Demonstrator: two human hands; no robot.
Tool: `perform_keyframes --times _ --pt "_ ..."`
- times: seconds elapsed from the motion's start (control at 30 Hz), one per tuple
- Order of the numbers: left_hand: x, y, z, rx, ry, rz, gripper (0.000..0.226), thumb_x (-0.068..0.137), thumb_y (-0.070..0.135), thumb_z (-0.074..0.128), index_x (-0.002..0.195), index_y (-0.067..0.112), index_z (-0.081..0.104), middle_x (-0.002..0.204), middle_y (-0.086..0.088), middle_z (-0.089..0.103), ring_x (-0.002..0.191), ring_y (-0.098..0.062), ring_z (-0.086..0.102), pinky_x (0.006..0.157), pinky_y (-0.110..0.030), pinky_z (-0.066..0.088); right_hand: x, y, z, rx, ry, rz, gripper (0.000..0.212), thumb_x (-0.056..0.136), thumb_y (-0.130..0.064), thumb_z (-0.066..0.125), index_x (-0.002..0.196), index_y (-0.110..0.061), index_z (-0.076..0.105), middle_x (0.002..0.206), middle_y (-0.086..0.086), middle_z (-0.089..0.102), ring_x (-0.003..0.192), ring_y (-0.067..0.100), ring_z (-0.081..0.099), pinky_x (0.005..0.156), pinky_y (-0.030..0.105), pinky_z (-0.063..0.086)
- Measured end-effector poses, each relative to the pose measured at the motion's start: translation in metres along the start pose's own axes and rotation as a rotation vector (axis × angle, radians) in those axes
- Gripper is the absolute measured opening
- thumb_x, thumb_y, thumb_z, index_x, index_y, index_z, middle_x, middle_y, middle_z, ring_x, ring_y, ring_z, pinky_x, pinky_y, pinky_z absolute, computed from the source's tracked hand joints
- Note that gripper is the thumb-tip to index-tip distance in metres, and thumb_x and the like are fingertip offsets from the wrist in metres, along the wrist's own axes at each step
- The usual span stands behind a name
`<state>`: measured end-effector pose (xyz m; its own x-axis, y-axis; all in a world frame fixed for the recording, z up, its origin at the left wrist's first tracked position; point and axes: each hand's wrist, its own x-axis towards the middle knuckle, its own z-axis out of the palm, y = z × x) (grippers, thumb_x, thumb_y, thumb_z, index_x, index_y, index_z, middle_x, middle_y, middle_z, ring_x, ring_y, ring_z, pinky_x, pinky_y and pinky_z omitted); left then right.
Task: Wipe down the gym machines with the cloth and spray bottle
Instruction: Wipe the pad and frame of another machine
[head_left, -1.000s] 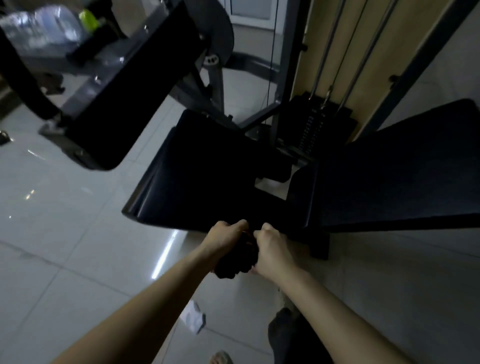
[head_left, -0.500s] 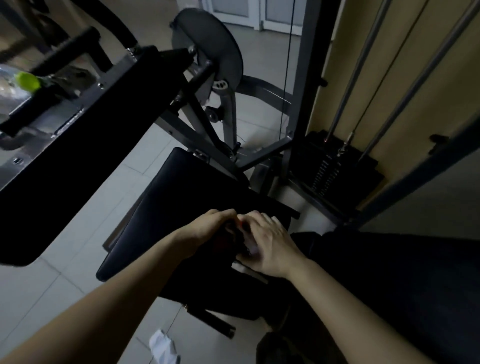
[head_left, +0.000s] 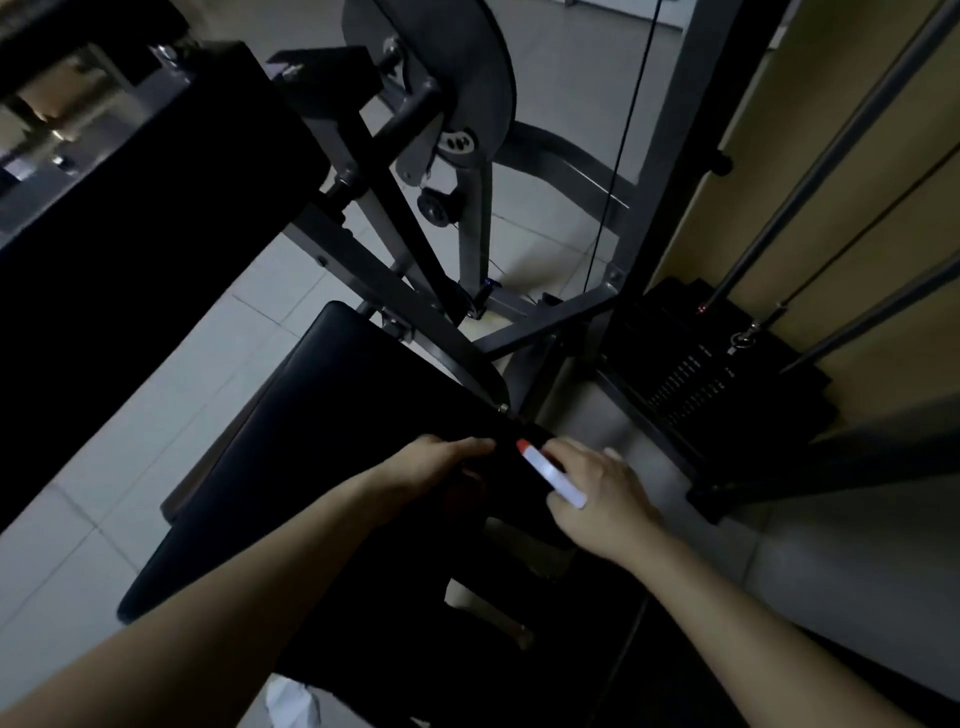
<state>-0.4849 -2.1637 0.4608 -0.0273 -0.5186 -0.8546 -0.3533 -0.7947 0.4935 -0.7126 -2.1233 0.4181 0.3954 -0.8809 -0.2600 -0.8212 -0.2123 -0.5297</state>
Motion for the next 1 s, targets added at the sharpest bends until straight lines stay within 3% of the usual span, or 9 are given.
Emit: perform_keyframes --times 0.1,0.17,0.27,0.43,0.53,0.63,0.7,0.87,1.0 --pt "0.053 -0.014 -0.021 0.517 0.087 -0.014 0.065 0.074 0.071 0.072 0.114 0.020 0.074 0.108 0.001 0.076 0.094 -0.016 0.071 0.095 -0.036 0.056 0.011 0.031 -0.006 -0.002 -0.034 0.180 0.009 0.078 -0.023 0.049 0.082 -0.029 0.043 0.079 -0.006 0.044 0.074 0.029 0.053 0.063 0.036 0.041" --pt "0.078 -0.018 -0.023 0.869 0.032 -0.005 0.088 0.061 0.084 0.069 0.122 0.021 0.067 0.121 0.005 0.069 0.108 -0.018 0.066 0.096 -0.032 0.053 0.026 0.045 -0.004 0.001 -0.072 0.229 0.024 0.078 -0.020 0.054 0.071 -0.025 0.032 0.074 -0.003 0.045 0.069 0.027 0.051 0.058 0.035 0.038" --pt "0.104 -0.013 -0.020 1.190 0.189 0.204 0.062 0.076 0.066 0.069 0.115 0.020 0.063 0.116 0.001 0.067 0.107 -0.024 0.065 0.087 -0.033 0.053 0.048 0.060 0.002 -0.020 -0.146 0.220 0.028 0.079 -0.020 0.056 0.070 -0.025 0.031 0.074 -0.004 0.045 0.065 0.020 0.049 0.053 0.029 0.029" --pt "0.142 -0.009 -0.034 1.226 0.347 0.510 0.036 0.089 0.048 0.057 0.113 0.021 0.057 0.108 0.001 0.060 0.101 -0.022 0.063 0.082 -0.036 0.050 0.074 0.072 0.013 -0.027 -0.187 0.130 0.012 0.090 -0.023 0.054 0.090 -0.030 0.044 0.075 -0.011 0.041 0.075 0.021 0.050 0.066 0.029 0.029" --pt "0.160 -0.017 -0.037 1.229 0.393 0.666 0.038 0.089 0.050 0.057 0.113 0.020 0.057 0.102 0.002 0.058 0.093 -0.019 0.061 0.078 -0.035 0.049 0.085 0.090 0.022 -0.033 -0.263 0.023 0.040 0.088 -0.033 0.038 0.124 -0.040 0.053 0.088 -0.010 0.050 0.081 0.019 0.056 0.073 0.029 0.036" --pt "0.177 -0.025 -0.029 1.291 0.430 0.772 0.038 0.083 0.051 0.050 0.100 0.019 0.059 0.090 0.001 0.056 0.080 -0.022 0.059 0.070 -0.034 0.049 0.093 0.115 0.032 -0.046 -0.333 -0.078 0.060 0.089 -0.027 0.038 0.143 -0.052 0.036 0.091 -0.011 0.045 0.083 0.017 0.053 0.078 0.028 0.037" --pt "0.184 -0.027 -0.024 1.308 0.475 0.794 0.038 0.080 0.052 0.047 0.094 0.018 0.059 0.086 0.000 0.055 0.075 -0.023 0.056 0.067 -0.035 0.047 0.092 0.132 0.036 -0.084 -0.328 -0.152 0.072 0.090 -0.020 0.046 0.146 -0.056 0.017 0.091 -0.010 0.046 0.081 0.018 0.053 0.076 0.029 0.032" --pt "0.194 -0.032 -0.016 1.376 0.546 0.782 0.041 0.076 0.056 0.055 0.092 0.018 0.060 0.088 -0.003 0.054 0.077 -0.026 0.053 0.069 -0.037 0.044 0.082 0.176 0.046 0.028 -0.290 -0.076 0.042 0.089 -0.044 0.035 0.119 -0.032 0.062 0.085 -0.007 0.056 0.074 0.014 0.055 0.067 0.035 0.045" --pt "0.195 -0.032 -0.014 1.391 0.554 0.761 0.040 0.075 0.054 0.060 0.090 0.017 0.059 0.089 -0.006 0.053 0.078 -0.029 0.052 0.070 -0.039 0.043 0.065 0.195 0.045 0.086 -0.362 -0.026 0.035 0.095 -0.033 0.047 0.124 -0.054 0.051 0.091 -0.005 0.056 0.080 0.012 0.056 0.074 0.030 0.047"
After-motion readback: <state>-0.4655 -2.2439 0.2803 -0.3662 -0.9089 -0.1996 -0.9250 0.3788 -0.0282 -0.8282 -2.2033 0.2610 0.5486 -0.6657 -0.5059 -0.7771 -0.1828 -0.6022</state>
